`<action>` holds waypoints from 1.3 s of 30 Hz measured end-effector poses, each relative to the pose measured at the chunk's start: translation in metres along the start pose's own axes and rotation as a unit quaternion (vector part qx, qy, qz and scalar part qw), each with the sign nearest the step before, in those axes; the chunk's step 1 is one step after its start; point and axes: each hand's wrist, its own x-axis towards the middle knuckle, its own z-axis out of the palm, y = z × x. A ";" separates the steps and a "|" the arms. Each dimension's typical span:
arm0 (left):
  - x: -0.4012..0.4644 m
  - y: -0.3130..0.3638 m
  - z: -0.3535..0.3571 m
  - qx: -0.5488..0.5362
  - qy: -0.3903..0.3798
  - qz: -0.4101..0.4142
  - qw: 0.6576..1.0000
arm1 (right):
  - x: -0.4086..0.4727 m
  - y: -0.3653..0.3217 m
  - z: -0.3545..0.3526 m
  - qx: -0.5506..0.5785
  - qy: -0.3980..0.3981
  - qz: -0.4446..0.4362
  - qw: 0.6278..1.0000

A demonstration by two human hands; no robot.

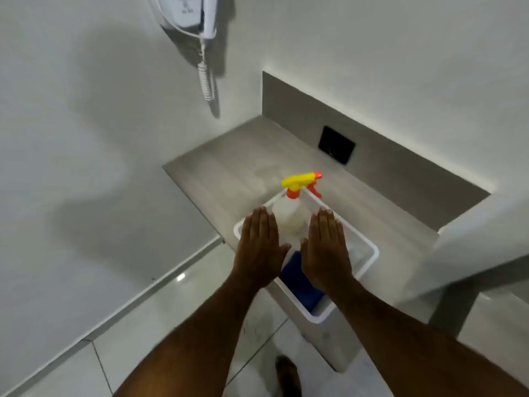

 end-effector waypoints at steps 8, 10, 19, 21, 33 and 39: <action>0.015 0.027 0.034 0.040 -0.212 0.097 0.972 | -0.014 0.026 0.024 -0.018 -0.206 0.067 0.976; 0.022 0.031 0.039 0.017 -0.266 0.065 0.962 | -0.008 0.028 0.024 -0.029 -0.251 0.081 0.964; 0.046 0.013 0.004 -0.226 -0.273 -0.071 0.932 | 0.021 0.022 0.003 0.144 -0.277 0.152 0.938; 0.042 -0.004 -0.021 -0.225 -0.228 -0.055 0.946 | 0.027 0.004 -0.012 0.180 -0.235 0.130 0.946; -0.111 -0.185 -0.017 -0.253 -0.061 -0.223 0.940 | 0.000 -0.205 0.054 0.260 -0.203 -0.032 0.944; -0.179 -0.234 0.218 -0.292 -0.170 -0.281 0.898 | -0.089 -0.179 0.283 0.270 -0.284 0.035 0.919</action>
